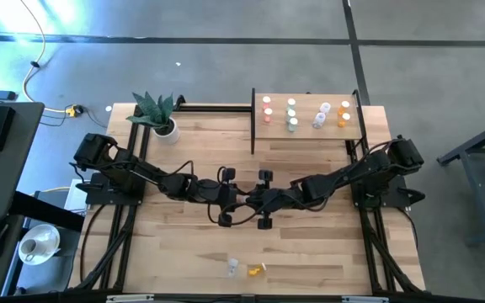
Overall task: Pick and place medicine bottles onto shelf by color
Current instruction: Put the red pill bottle on the shelf aligned with the other red pill bottles
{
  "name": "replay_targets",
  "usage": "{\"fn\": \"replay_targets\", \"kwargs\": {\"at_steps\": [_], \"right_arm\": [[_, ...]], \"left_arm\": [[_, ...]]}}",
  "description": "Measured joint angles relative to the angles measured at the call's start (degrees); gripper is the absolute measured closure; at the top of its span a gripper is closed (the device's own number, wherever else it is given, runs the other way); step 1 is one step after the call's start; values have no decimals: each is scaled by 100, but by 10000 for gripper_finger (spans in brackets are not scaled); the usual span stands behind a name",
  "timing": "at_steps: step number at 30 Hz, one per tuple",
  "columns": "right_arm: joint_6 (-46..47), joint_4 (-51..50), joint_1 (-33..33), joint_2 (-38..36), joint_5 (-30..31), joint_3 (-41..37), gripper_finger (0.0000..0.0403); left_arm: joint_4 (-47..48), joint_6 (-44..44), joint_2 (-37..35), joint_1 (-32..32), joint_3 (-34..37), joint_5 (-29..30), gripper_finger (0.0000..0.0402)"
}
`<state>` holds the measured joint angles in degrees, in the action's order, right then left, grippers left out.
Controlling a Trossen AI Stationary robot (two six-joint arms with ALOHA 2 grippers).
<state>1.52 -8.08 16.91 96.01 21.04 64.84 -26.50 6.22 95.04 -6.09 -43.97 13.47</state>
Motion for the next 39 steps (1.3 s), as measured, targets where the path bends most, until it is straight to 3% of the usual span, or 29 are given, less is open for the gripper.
{"fn": "replay_targets", "kwargs": {"at_steps": [13,27,34,39], "right_arm": [[-2,2,0,0,3,-2,298],[-2,-24,0,-14,-2,-4,297],[173,-349,-1,-462,46,-7,297],[258,-765,-7,-960,591,-7,297]], "left_arm": [[-25,0,0,4,4,48,293],[347,0,-85,2,4,87,177],[1013,-8,-554,2,0,90,174],[1379,-17,-977,2,-2,87,174]]}}
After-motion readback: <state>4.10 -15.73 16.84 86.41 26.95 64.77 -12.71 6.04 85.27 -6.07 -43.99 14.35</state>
